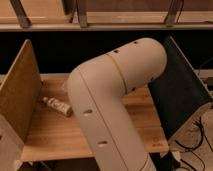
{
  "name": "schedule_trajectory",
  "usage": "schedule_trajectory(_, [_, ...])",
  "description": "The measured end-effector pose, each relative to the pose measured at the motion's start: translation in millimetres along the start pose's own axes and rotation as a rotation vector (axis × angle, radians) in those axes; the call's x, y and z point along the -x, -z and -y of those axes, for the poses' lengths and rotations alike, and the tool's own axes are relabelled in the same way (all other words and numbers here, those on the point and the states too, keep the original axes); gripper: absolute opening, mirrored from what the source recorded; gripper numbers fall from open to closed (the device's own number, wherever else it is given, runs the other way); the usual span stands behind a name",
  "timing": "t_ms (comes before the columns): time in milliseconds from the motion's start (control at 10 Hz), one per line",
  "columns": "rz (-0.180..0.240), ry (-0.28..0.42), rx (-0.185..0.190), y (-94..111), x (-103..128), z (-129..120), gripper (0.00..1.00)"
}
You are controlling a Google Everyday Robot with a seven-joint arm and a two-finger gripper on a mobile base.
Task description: Drag the ceramic bowl in a circle
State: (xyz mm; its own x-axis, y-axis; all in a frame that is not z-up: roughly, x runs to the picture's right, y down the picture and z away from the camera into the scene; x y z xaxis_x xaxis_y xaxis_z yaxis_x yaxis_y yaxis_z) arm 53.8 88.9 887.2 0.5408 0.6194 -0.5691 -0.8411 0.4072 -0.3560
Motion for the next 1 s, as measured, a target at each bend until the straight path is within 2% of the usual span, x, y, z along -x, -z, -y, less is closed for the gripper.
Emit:
schedule_trajectory(200, [0.018, 0.035, 0.03, 0.1, 18.0, -16.3, 0.0])
schedule_trajectory(400, [0.041, 0.077, 0.077, 6.2, 22.9, -37.9, 0.0])
schedule_trajectory(600, [0.077, 0.129, 0.149, 21.1, 13.5, -65.6, 0.0])
schedule_trajectory(800, [0.096, 0.146, 0.175, 29.4, 0.8, -73.7, 0.0])
schedule_trajectory(1000, [0.088, 0.115, 0.177, 28.3, -18.8, -61.1, 0.02])
